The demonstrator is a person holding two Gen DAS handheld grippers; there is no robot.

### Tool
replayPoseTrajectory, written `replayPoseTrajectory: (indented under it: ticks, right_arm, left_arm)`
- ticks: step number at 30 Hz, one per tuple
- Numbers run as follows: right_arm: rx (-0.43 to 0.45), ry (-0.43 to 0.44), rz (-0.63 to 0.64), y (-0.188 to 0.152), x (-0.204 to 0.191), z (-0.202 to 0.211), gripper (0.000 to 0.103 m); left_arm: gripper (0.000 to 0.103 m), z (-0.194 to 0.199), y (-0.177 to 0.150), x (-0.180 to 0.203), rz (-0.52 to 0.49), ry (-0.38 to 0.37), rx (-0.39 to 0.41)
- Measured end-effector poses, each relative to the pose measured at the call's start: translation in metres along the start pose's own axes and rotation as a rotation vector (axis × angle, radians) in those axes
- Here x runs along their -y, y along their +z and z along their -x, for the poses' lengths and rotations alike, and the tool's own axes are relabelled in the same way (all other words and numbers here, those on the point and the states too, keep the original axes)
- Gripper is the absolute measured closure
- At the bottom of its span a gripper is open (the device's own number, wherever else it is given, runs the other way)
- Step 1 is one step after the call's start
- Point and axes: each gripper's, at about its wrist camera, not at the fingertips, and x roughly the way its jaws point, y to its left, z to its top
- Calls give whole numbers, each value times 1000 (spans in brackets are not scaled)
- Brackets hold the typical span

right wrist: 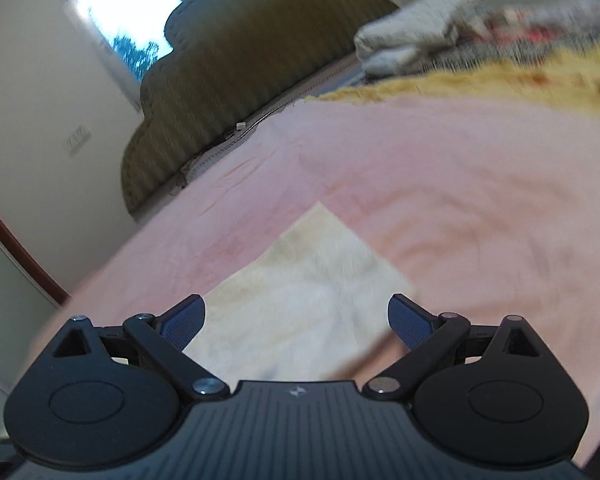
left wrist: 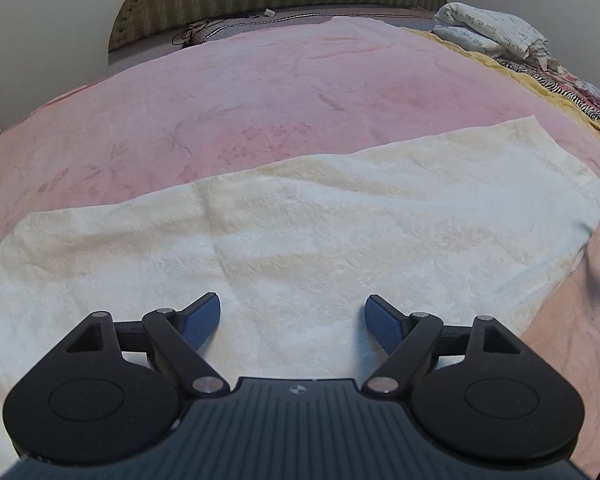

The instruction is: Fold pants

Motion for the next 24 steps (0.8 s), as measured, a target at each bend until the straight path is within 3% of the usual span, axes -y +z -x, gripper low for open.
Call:
replayPoseTrajectory:
  ticks: [3,5,10,16,19,23,24]
  right_arm:
    - [-83,111,-155,-15,19,-8,4]
    - [-105,130,-187,-22,21,-17,4]
    - [-39,91,-117,-14,12,-38,5]
    - [52,31,-92,-1,15,-59,8]
    - [81,0,-113,7,21,-70,25]
    - [89,-54,-158,15,36,-77,81]
    - [85,-43,-171,16,39,-77,81]
  left_arm:
    - [21,3,0,2,-1,-10,12]
    - [21,7,0,2,3,-20,24]
    - [21,10,3,-4,56,-70,21]
    - [21,7,4,-10,56,-18,13]
    - [21,3,4,-15,78,-36,-9]
    - [21,2,6,-18,81,-59,-18]
    - [21,1,7,-20,85,-65,-19]
